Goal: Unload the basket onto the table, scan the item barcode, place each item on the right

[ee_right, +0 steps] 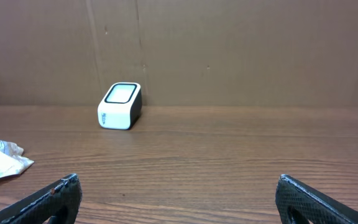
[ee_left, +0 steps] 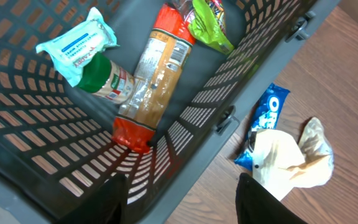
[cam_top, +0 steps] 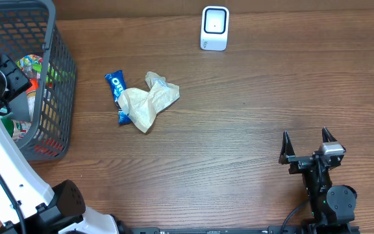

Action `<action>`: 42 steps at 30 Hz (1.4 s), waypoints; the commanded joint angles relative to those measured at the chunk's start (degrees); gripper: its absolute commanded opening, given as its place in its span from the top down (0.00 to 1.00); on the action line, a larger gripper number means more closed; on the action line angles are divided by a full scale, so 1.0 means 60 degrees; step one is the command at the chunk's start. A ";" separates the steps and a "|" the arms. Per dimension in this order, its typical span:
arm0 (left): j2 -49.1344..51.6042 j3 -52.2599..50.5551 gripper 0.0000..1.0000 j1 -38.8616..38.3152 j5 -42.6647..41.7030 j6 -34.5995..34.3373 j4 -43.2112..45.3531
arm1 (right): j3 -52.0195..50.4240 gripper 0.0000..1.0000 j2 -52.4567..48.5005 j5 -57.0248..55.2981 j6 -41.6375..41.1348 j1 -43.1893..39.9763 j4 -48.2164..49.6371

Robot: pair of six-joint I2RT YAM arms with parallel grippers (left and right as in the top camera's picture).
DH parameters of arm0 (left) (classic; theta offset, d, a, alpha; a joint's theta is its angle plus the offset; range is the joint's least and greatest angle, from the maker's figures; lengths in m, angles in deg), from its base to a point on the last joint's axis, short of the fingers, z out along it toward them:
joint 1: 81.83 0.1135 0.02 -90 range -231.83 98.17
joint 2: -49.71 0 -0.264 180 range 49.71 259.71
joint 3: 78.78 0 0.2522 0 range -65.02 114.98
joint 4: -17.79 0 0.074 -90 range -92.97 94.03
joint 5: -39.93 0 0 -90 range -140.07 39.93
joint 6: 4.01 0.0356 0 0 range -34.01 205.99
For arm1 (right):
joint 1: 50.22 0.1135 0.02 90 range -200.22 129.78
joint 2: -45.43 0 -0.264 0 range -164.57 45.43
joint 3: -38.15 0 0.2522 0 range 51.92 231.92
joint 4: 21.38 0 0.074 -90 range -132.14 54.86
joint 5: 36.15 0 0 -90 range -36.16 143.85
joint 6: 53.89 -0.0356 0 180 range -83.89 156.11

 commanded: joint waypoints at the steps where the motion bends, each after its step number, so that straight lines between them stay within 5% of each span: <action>1: 0.0004 -0.0044 0.53 0.0000 -0.0204 -0.0335 0.0007 | -0.0098 0.00 0.0055 -0.0058 0.0066 -0.0015 0.0036; 11: -0.0532 -0.0044 0.57 0.0000 -0.0211 -0.0528 0.0007 | -0.0098 0.00 0.0055 -0.0058 0.0066 -0.0011 0.0036; 22: -0.2514 -0.0044 0.48 -0.0029 -0.1351 -0.0871 0.0011 | -0.0098 0.00 0.0055 -0.0058 0.0066 -0.0015 0.0036; 23: -0.2616 -0.0044 0.13 -0.0029 -0.1421 -0.0849 0.0011 | -0.0098 0.00 0.0055 -0.0055 0.0066 -0.0015 0.0036; 24: -0.2685 -0.0044 0.00 -0.0029 -0.1432 -0.0754 0.0011 | -0.0098 0.00 0.0055 -0.0058 0.0066 -0.0015 0.0036; 42: -0.2976 -0.0044 0.00 -0.0029 -0.2025 -0.0219 0.0011 | -0.0098 0.00 0.0055 -0.0058 0.0066 -0.0011 0.0036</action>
